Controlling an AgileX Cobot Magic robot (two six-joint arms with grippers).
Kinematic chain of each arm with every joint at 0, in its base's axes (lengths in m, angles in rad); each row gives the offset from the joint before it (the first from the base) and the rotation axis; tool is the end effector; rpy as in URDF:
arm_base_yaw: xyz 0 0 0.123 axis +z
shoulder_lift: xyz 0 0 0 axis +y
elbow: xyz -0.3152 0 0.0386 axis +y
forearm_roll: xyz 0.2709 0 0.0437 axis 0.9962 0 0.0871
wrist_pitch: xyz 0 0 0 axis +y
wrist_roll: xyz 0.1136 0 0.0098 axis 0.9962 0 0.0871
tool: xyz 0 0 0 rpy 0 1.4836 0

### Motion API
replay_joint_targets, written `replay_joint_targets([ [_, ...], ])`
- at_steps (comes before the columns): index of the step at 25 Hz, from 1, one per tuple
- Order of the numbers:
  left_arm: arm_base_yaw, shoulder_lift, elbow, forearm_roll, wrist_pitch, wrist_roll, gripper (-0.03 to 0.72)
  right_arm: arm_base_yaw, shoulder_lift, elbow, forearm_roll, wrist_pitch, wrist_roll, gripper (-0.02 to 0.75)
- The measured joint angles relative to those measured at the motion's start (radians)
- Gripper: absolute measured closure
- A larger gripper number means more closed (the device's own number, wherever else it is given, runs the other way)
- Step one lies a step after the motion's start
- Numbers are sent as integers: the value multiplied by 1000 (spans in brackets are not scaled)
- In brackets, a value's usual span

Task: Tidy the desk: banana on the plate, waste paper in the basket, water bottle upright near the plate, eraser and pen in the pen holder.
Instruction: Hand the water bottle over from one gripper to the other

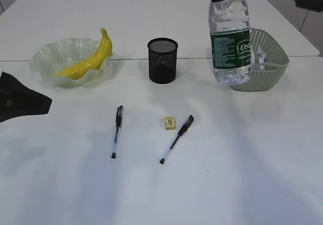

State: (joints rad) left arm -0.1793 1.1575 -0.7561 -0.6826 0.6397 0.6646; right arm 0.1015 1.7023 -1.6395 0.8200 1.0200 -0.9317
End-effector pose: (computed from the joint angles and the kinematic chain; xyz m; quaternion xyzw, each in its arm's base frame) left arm 0.2342 -0.0861 0.2830 0.1896 0.8990 -0.1952 0.3430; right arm 0.4045 0.1127 0.3922 -0.3442 0.8159 0.2473 0.3933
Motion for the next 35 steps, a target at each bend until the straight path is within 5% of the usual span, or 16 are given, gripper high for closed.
replay_joint_targets([
  [18, 0, 0, 0, -585, 22, 625, 253, 0, 0, 0, 308, 135, -244, 427],
  [28, 0, 0, 0, -775, 177, 894, 240, 4, -2, 0, 424, 194, -312, 428],
  [35, 0, 0, 0, -880, 207, 995, 191, 113, -2, 0, 430, 194, -355, 429],
])
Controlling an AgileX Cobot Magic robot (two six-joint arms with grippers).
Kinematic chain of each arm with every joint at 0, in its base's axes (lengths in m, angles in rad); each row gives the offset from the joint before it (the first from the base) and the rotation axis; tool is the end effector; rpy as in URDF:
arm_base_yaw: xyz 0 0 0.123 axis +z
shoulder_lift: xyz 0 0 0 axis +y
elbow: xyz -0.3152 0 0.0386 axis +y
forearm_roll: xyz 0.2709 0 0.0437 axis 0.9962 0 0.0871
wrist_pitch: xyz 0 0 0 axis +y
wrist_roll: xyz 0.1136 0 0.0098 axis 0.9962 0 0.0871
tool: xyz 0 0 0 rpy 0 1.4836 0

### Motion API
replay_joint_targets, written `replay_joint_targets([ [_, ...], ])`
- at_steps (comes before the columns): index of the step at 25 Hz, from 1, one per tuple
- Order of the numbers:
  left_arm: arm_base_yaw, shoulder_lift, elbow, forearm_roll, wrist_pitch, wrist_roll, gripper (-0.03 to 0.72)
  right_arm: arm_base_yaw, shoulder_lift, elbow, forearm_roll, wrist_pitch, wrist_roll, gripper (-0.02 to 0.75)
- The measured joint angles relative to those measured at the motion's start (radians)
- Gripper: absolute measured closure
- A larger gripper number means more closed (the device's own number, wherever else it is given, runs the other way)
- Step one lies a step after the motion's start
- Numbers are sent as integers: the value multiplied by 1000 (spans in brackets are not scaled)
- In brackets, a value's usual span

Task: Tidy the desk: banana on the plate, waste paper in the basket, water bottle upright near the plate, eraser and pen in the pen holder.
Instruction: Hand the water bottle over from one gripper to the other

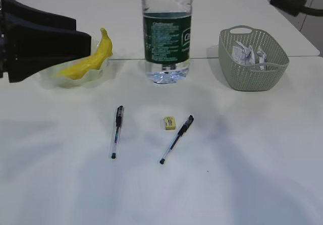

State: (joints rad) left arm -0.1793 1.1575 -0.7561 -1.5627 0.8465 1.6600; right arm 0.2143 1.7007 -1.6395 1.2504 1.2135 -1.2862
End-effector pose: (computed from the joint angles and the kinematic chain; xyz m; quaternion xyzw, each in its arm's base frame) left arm 0.2275 -0.1281 0.3376 0.3411 0.6993 -0.3539 0.5191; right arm 0.3622 0.1826 0.4250 -0.4721 0.6481 0.4174 0.4276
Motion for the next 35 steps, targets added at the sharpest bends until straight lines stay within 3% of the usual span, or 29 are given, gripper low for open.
replay_joint_targets([
  [11, 0, 0, 0, -118, 58, 50, 158, 165, 0, 0, 17, -28, -41, 429],
  [20, 0, 0, 0, -148, 62, 57, 97, 207, 0, 0, 95, -51, -83, 429],
  [35, 0, 0, 0, -185, 79, 75, 89, 262, 0, 0, 133, -77, -116, 430],
])
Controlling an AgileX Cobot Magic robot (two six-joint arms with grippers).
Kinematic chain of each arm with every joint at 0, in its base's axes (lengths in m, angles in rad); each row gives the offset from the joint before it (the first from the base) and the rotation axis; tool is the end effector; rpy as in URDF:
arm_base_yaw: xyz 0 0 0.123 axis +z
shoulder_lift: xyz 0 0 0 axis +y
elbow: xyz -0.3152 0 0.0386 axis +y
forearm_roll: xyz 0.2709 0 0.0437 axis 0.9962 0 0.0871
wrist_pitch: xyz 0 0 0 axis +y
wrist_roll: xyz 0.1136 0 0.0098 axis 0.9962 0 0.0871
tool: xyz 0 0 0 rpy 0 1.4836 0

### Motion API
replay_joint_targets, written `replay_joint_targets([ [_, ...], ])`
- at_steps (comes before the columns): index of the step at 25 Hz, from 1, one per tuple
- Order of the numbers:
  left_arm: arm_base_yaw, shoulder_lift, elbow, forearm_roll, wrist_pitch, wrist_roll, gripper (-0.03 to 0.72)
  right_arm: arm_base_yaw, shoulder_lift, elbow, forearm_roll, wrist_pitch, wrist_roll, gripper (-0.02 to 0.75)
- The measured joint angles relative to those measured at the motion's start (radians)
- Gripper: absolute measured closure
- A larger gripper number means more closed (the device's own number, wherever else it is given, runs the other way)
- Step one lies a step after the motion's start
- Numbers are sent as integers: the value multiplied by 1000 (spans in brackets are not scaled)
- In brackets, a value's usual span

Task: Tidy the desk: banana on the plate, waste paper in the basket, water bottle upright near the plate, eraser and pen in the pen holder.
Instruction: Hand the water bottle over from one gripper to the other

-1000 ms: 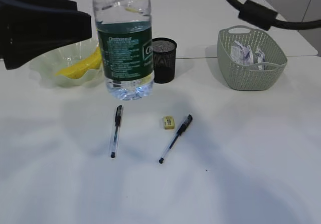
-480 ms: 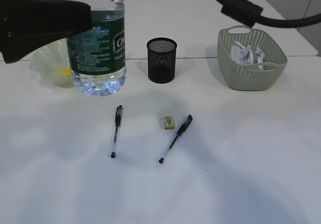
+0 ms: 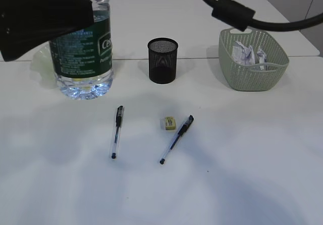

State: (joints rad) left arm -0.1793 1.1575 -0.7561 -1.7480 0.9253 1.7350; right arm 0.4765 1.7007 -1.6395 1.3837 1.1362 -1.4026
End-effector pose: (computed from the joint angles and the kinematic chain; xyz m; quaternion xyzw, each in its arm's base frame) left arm 0.2254 -0.1320 0.3557 0.3136 0.6539 -0.4104 0.5528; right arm 0.3093 0.2741 0.4396 -0.5289 0.5469 0.4804 0.4363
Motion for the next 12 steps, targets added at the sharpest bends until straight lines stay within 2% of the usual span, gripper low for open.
replay_joint_targets([
  [12, 0, 0, 0, -7, 10, 1, 92, 47, 0, 0, 6, -31, -27, 430],
])
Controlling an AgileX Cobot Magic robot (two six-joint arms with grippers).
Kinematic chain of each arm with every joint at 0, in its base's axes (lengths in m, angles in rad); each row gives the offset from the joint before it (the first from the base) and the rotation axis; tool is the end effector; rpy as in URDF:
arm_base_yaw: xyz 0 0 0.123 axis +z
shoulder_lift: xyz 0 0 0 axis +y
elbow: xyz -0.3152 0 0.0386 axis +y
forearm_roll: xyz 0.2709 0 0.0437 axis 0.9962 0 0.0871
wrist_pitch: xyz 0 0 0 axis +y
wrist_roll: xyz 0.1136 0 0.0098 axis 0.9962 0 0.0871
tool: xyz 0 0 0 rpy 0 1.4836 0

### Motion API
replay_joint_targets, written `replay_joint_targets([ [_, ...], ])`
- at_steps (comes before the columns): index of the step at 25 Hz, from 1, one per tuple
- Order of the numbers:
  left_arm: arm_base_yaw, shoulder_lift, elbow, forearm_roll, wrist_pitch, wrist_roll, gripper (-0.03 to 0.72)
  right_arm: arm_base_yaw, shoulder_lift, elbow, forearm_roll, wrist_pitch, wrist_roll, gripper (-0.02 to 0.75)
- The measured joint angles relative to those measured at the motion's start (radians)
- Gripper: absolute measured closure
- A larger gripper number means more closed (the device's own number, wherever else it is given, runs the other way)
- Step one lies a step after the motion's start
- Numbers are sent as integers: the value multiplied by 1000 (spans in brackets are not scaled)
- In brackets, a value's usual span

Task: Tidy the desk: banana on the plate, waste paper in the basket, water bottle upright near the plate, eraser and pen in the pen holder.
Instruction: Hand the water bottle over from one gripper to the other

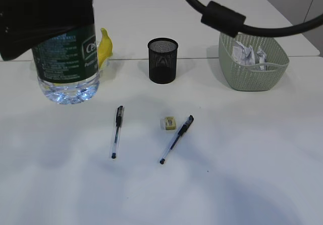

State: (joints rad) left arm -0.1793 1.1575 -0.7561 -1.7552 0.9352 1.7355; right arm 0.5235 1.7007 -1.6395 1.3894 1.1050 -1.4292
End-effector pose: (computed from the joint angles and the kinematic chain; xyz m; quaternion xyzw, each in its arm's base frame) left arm 0.2247 -0.1325 0.3567 0.3133 0.6507 -0.4155 0.5530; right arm 0.2995 0.2887 0.4405 -0.5391 0.5330 0.4799 0.4415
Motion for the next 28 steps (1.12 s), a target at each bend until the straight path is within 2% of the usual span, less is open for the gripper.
replay_joint_targets([
  [7, 0, 0, 0, -2, 2, 0, 102, 0, 0, 0, 2, -2, -2, 430],
  [16, 0, 0, 0, -4, 8, 0, 234, 0, 0, 0, 4, -6, -2, 430],
  [28, 0, 0, 0, -4, 8, 9, 243, 0, 0, 0, 4, -6, -2, 430],
])
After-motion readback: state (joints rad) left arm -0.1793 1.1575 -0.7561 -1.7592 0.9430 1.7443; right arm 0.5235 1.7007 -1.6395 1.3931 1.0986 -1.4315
